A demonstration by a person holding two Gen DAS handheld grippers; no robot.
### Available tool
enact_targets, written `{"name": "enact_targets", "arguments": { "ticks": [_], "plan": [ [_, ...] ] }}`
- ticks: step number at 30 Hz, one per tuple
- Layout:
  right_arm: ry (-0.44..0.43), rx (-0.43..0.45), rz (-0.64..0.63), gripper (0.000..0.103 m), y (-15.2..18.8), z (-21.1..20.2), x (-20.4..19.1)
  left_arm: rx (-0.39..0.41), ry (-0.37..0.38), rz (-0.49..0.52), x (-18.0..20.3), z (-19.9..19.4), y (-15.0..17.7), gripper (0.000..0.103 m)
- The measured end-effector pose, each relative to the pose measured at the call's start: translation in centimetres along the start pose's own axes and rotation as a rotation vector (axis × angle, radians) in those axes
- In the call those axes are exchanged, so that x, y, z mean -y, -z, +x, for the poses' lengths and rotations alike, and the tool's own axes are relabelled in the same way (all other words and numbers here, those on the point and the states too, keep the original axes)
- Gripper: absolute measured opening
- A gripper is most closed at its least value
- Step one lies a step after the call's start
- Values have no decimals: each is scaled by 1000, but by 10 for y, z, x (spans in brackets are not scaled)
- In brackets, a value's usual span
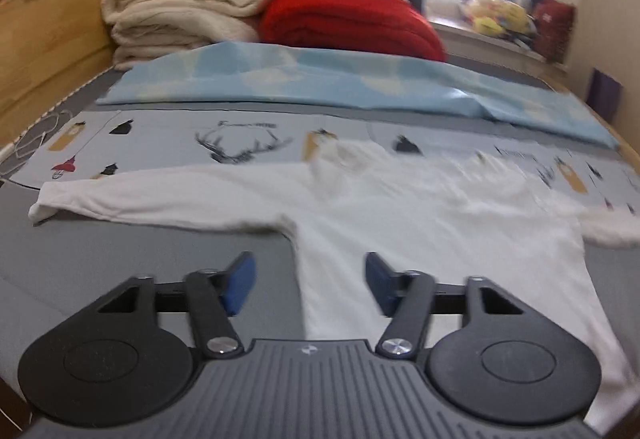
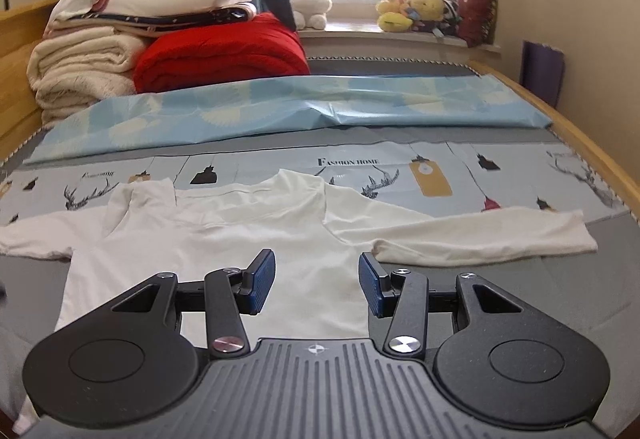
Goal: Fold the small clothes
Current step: 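Release the hem and raise both grippers above the spread shirt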
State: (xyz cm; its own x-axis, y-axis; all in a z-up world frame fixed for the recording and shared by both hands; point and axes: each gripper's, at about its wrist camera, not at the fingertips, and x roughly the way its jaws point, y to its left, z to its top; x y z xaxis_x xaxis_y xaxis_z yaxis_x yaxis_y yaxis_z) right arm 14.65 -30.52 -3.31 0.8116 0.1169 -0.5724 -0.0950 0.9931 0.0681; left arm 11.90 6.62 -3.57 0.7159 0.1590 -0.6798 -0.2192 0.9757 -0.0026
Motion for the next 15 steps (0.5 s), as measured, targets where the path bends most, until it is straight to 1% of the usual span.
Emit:
{"name": "enact_targets", "arguments": {
  "ticks": [1,3,5,7,10,14,15],
  "plan": [
    [0,3,-12,48,-1,0,-1,-2,-3,-19,-8,8,-11,47],
    [2,1,-26,40,-1,1,-3,16,-17,-46,-26,22,-29,26],
    [5,-6,-24,14,-1,3,-4,48,-50,-67,-48,38,-43,20],
    [6,-13,-19,2,-2,5,-4,67,-82,-111,-79,58,-50,20],
    [2,-18,-17,2,-2,8,-8,54,-124,-232,-129,91,-46,20],
    [-16,-28,-30,2,-4,12,-18,-28,-185,-412,-193,133,-28,21],
    [-18,-30,-37,2,-4,14,-22,-38,-196,-456,-206,140,-26,24]
  ]
}}
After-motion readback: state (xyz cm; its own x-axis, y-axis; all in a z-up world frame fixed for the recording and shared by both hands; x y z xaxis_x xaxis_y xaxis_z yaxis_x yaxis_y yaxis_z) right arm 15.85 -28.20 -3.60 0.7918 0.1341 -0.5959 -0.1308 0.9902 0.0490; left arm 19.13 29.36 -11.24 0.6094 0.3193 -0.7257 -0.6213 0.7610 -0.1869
